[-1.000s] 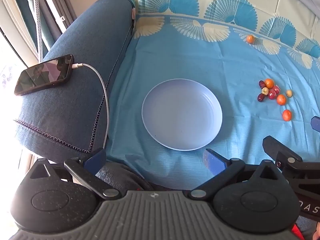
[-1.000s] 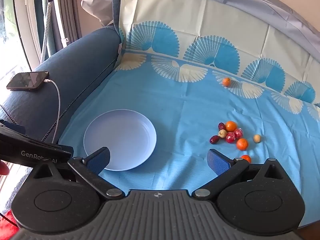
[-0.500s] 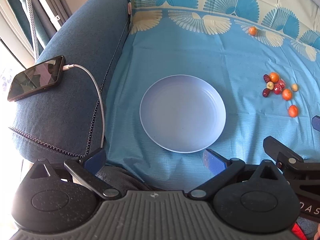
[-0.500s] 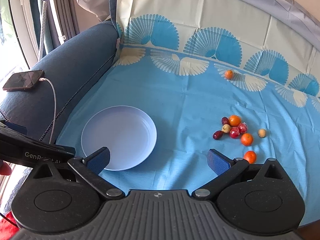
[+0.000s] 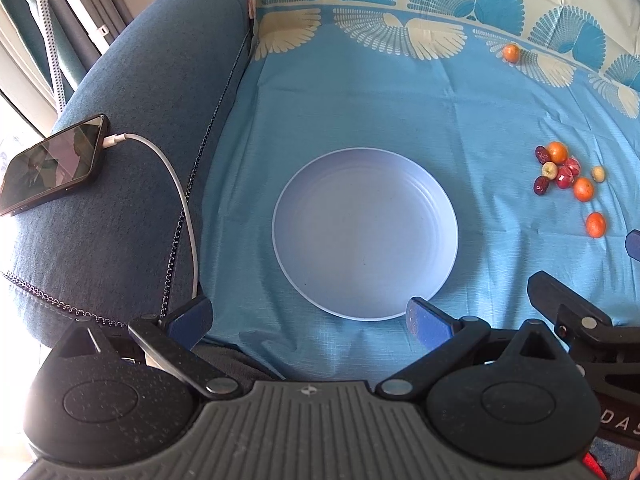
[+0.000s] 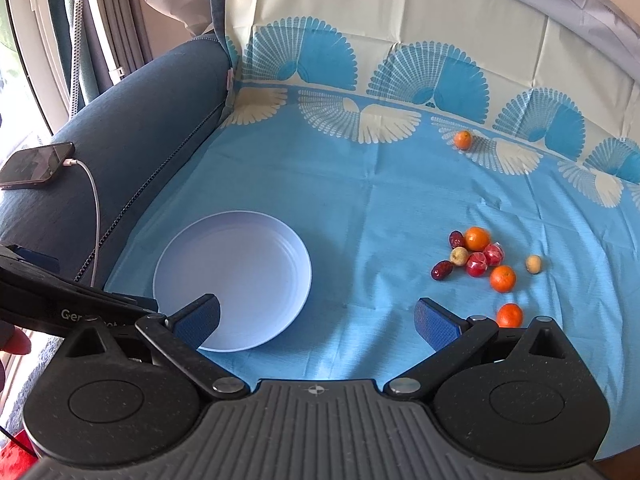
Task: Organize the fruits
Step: 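Move both tools from the plate toward the fruit cluster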
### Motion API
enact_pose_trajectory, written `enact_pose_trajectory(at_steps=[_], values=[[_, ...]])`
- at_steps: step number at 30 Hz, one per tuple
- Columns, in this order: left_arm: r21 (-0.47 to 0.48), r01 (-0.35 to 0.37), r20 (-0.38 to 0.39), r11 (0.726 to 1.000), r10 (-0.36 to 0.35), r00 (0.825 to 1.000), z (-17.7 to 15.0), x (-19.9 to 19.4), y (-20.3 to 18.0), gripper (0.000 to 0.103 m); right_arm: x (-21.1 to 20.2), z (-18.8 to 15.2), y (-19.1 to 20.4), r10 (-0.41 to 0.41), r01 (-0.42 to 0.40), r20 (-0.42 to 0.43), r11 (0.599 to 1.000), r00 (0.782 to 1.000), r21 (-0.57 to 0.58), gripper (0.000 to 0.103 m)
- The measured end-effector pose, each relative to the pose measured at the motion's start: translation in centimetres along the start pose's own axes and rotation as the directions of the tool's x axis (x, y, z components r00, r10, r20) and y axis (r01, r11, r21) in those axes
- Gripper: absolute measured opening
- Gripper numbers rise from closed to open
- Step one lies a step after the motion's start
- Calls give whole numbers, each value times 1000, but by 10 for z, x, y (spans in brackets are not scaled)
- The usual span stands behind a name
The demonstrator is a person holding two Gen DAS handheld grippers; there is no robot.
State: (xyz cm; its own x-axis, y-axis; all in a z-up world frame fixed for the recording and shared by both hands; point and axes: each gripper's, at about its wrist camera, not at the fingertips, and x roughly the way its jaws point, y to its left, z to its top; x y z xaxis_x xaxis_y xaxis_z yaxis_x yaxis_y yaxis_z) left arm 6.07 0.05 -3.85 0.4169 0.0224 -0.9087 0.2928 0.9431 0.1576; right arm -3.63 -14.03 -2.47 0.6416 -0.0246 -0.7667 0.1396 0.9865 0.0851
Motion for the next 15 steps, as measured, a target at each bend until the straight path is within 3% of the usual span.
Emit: enact_pose_trajectory(at_steps=[15], values=[[0, 1, -15, 1000, -1, 1000, 5, 10, 2, 103, 12, 3, 0, -1, 1, -8, 1000, 1000, 2, 102]])
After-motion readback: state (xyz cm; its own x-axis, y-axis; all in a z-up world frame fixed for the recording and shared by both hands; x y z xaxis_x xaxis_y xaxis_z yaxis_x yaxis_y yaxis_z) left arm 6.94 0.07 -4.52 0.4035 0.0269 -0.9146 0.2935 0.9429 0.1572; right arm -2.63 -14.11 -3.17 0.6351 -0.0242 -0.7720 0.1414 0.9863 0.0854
